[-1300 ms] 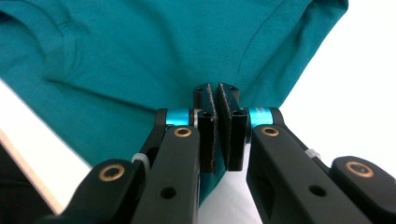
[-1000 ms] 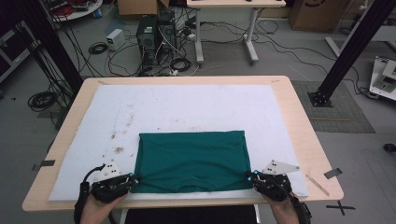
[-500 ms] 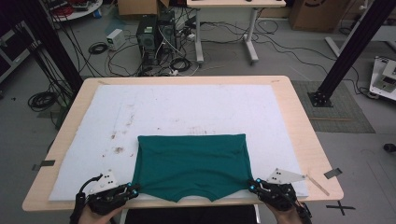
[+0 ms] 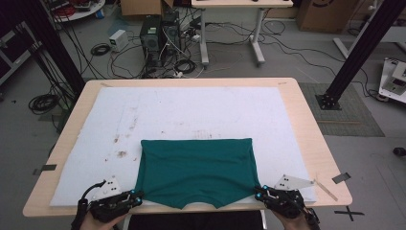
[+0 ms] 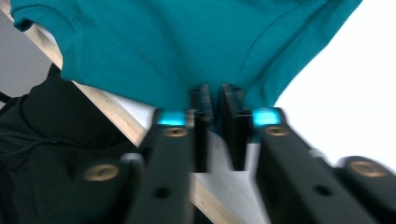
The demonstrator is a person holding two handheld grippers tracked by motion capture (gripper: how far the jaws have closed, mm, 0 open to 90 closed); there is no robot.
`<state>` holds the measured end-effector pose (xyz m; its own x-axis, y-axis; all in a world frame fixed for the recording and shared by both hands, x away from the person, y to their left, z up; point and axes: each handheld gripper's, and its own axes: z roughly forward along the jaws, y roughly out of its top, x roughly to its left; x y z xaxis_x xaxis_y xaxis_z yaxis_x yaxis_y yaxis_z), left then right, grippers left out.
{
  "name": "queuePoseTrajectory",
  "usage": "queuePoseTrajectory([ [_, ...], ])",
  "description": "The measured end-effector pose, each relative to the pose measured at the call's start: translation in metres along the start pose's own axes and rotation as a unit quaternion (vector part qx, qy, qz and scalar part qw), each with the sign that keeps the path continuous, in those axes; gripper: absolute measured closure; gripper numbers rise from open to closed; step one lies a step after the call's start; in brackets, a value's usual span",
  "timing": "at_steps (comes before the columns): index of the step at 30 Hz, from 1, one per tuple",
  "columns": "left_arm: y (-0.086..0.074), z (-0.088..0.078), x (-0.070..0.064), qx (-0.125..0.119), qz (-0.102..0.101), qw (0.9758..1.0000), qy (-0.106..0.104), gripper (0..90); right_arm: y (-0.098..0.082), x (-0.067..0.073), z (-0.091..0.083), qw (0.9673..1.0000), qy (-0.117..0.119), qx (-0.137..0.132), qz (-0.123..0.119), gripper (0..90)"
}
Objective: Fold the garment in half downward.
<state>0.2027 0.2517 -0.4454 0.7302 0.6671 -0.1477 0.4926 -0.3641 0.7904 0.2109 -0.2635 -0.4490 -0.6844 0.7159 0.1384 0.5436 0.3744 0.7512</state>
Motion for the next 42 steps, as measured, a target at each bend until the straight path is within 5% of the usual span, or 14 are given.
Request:
queuePoseTrajectory([
  [3, 0.013, -0.004, 0.011, -0.030, -0.017, 0.9993, 0.014, 57.1, 0.011, -0.007, 0.000, 0.9998, -0.013, -0.011, 0.013, 53.5],
  [10, 0.066, 0.006, 0.051, -0.047, -0.028, 0.9964, 0.065, 47.9, 0.064, -0.037, 0.016, 0.9988, -0.043, -0.022, 0.011, 45.7],
  [17, 0.101, 0.043, 0.100, -0.022, -0.071, 0.9934, 0.087, 45.5, 0.104, -0.079, 0.053, 0.9971, -0.057, -0.022, 0.045, 42.2],
  [23, 0.097, 0.075, 0.127, 0.025, -0.100, 0.9918, 0.075, 45.0, 0.113, -0.100, 0.081, 0.9961, -0.058, 0.014, 0.065, 41.6],
  [28, 0.095, 0.088, 0.123, 0.052, -0.079, 0.9932, 0.068, 54.2, 0.110, -0.101, 0.097, 0.9950, -0.062, 0.050, 0.059, 48.6],
  [31, 0.094, 0.088, 0.119, 0.053, -0.068, 0.9940, 0.067, 68.5, 0.110, -0.095, 0.096, 0.9964, -0.052, 0.052, 0.042, 68.3],
  [34, 0.092, 0.089, 0.116, 0.048, -0.067, 0.9942, 0.069, 80.6, 0.110, -0.088, 0.098, 0.9962, -0.066, 0.054, 0.019, 78.9],
  [42, 0.106, 0.106, 0.125, 0.038, -0.075, 0.9894, 0.118, 82.7, 0.121, -0.097, 0.110, 0.9940, -0.096, 0.045, 0.025, 82.3],
])
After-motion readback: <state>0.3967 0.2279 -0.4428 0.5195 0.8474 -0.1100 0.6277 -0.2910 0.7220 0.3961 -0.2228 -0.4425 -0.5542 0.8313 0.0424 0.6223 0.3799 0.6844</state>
